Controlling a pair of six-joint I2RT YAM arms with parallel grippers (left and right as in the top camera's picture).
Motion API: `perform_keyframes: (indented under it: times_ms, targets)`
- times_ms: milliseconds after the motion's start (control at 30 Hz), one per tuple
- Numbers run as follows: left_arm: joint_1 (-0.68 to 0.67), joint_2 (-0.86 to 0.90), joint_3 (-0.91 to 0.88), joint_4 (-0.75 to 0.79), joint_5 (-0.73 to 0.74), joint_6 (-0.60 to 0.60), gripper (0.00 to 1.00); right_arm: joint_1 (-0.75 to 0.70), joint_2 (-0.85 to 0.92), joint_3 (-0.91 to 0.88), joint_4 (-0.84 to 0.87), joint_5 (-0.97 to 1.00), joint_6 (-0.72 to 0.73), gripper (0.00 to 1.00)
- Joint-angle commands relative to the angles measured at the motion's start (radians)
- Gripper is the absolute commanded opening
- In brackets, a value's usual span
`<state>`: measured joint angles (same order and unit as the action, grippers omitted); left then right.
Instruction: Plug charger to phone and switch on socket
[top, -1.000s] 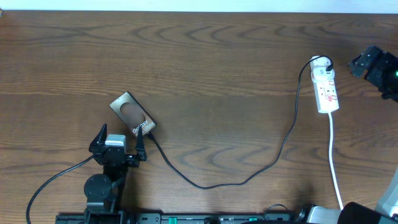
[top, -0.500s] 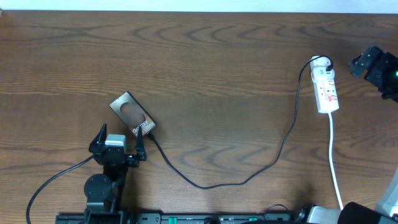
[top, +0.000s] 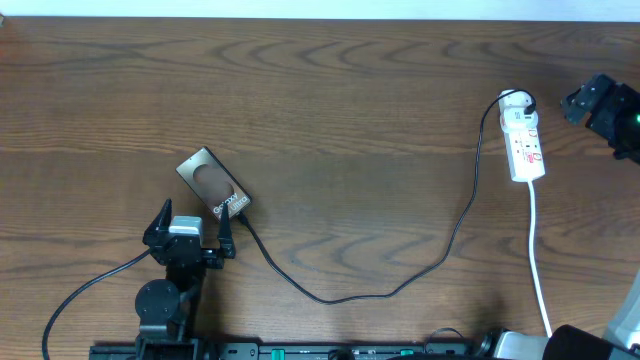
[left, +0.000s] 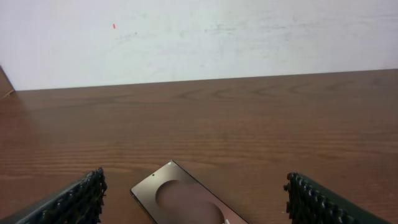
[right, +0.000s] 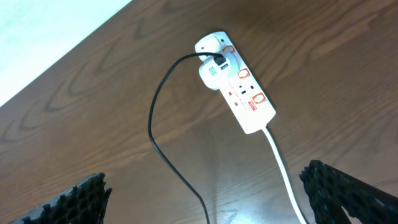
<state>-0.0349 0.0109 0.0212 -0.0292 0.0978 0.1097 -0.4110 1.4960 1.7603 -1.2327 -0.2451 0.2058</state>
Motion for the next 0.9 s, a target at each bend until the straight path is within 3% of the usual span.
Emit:
perform_keyframes:
  times_ms: [0, 200, 533, 633, 867]
  targets:
    - [-0.004, -0.007, -0.017, -0.034, -0.005, 0.018, 0.91, 0.004, -0.054, -0.001, 0.035, 0.022, 0.011, 0.99]
    - [-0.004, -0.007, -0.017, -0.034, -0.005, 0.018, 0.91, 0.116, -0.214, -0.192, 0.318, 0.081, 0.010, 0.99]
    - [-0.004, -0.007, -0.017, -0.034, -0.005, 0.018, 0.91, 0.351, -0.686, -0.929, 1.080, 0.187, -0.110, 0.99]
    - [-0.004, -0.007, -0.017, -0.034, -0.005, 0.018, 0.91, 0.367, -0.816, -1.115, 1.192, 0.187, -0.110, 0.99]
    - [-0.004, -0.007, -0.017, -0.034, -0.005, 0.018, 0.91, 0.367, -1.049, -1.422, 1.223, 0.183, -0.110, 0.99]
